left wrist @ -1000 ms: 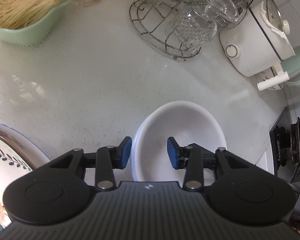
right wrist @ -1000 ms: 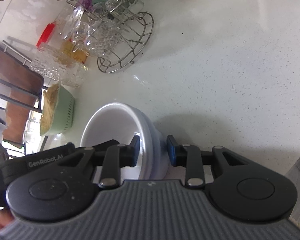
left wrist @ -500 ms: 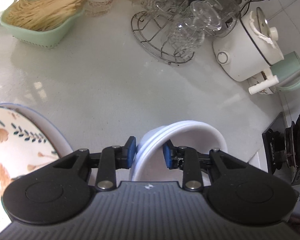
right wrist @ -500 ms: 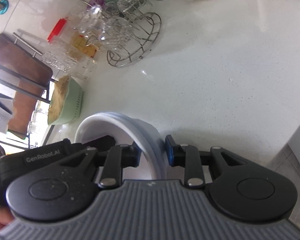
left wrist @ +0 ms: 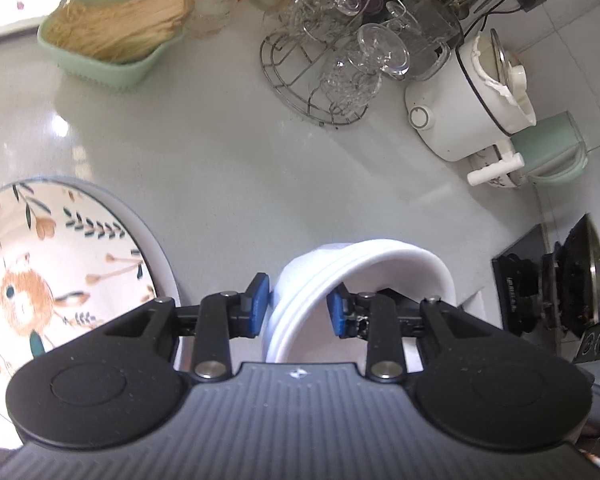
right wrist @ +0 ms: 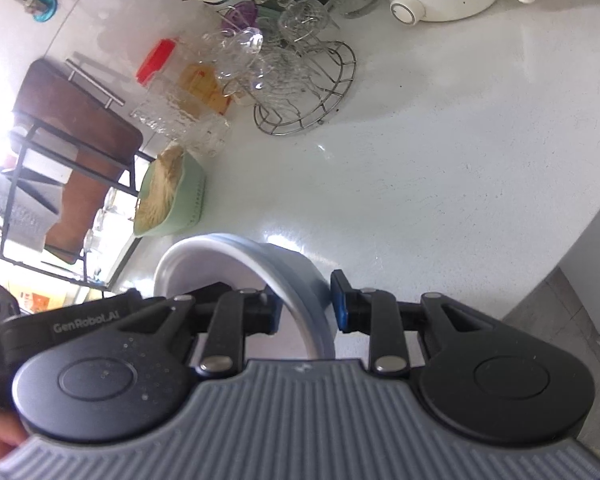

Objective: Organize plates and bowls
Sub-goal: 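Carry the bowl stack with both tools over the deer plate and lower it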

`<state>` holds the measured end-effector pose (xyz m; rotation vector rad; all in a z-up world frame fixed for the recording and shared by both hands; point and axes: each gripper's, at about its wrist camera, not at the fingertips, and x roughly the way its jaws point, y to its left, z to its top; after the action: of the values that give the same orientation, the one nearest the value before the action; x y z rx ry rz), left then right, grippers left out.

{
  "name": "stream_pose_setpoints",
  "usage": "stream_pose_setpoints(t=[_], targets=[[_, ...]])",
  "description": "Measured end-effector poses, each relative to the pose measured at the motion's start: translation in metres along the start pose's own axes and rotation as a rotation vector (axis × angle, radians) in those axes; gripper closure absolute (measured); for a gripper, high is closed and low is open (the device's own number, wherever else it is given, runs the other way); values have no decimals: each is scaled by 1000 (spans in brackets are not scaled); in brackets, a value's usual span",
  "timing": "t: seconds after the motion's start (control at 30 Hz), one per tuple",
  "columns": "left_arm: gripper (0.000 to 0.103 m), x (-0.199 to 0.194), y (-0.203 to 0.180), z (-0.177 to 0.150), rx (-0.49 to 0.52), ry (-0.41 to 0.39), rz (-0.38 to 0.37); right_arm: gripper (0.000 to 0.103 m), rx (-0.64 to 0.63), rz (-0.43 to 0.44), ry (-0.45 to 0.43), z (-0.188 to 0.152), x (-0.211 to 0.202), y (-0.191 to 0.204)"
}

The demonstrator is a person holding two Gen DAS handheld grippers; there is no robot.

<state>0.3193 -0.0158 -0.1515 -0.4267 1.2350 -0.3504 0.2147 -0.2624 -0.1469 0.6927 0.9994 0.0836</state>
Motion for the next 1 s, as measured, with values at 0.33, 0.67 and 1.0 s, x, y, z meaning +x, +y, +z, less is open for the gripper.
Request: stream_pose_setpoints(t=[0.33, 0.67, 1.0], targets=[[68, -29, 6, -10, -20, -6, 3, 74, -57, 23, 32, -4, -13, 17], [68, -70, 33, -11, -83, -101, -28, 74, -128, 76, 67, -8, -15, 48], [68, -102, 80, -17, -220, -163, -51, 74, -207, 103, 119, -16, 1, 91]])
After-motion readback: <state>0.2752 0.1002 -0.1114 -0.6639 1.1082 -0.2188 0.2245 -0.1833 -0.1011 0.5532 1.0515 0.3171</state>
